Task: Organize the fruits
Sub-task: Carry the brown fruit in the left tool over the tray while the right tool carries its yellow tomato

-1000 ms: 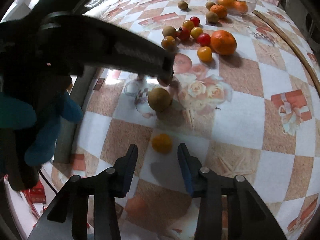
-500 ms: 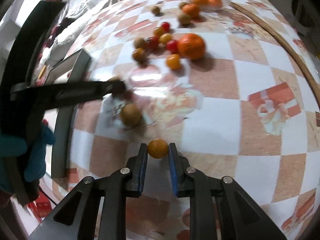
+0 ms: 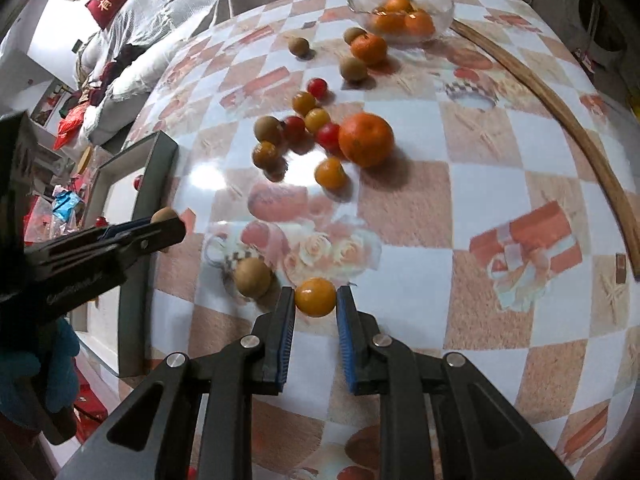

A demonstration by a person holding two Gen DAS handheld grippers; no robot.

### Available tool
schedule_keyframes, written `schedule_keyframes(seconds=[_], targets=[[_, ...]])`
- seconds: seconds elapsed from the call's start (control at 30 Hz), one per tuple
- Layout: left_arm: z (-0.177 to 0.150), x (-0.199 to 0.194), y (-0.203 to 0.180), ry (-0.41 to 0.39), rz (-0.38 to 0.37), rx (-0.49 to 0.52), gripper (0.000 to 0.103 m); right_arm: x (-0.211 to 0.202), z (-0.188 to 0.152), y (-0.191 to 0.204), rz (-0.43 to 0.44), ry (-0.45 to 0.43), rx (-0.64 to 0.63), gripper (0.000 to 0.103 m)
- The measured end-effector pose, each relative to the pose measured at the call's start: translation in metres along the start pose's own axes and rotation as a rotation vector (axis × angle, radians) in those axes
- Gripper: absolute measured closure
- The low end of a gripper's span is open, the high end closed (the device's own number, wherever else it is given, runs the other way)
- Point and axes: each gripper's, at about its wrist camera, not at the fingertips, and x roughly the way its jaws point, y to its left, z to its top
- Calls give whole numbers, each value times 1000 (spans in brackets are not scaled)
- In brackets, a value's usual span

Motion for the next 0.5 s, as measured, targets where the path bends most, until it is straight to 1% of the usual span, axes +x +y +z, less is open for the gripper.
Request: schedule_keyframes(seconds=[0.1, 0.37, 0.5], targets=[[0, -7, 5, -15, 14, -26, 75, 0, 10, 13, 4, 1, -25, 80], [-17, -34, 58, -58, 72, -150, 75, 6, 33, 57, 43, 13, -128, 80], [-24, -43, 86, -70, 110, -197, 75, 14, 45, 87, 71, 30, -192, 80]])
